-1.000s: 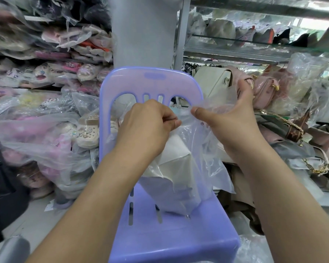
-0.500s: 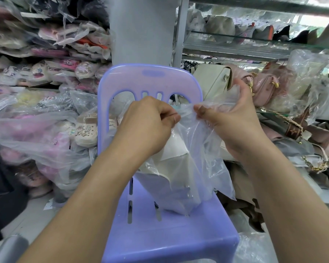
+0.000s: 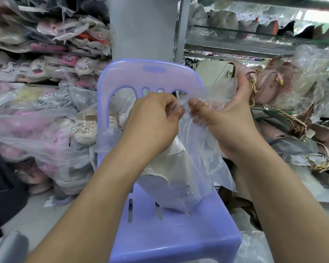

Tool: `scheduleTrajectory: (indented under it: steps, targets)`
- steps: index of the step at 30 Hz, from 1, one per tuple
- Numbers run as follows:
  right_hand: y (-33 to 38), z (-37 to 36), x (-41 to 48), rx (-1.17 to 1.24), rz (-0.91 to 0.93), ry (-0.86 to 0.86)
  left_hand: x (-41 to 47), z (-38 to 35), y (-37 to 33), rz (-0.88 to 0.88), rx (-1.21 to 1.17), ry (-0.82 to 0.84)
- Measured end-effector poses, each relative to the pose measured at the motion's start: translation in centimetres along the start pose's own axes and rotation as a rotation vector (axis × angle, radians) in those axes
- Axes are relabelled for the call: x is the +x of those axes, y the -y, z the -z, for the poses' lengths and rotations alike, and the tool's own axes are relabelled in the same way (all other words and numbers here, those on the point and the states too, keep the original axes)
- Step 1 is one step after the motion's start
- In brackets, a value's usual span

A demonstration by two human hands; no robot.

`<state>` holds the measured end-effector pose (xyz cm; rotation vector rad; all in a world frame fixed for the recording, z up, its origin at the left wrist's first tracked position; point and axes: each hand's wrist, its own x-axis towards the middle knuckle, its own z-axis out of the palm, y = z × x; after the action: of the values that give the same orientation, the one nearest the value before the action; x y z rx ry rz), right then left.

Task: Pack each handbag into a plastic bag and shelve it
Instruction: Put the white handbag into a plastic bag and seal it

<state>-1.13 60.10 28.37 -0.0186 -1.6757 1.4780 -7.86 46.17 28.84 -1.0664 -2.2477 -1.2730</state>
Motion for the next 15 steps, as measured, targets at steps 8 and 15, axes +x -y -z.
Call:
scheduleTrajectory:
  steps: [8,15]
  targets:
    - [-0.7,0.1,0.3,-0.008,0.015,-0.009,0.0,0.2,0.5,-0.019,0.044,-0.028]
    - [-0.6,1.5,0.5,-0.006,0.021,-0.117,-0.4,3.5,0.1,0.063,0.411,0.096]
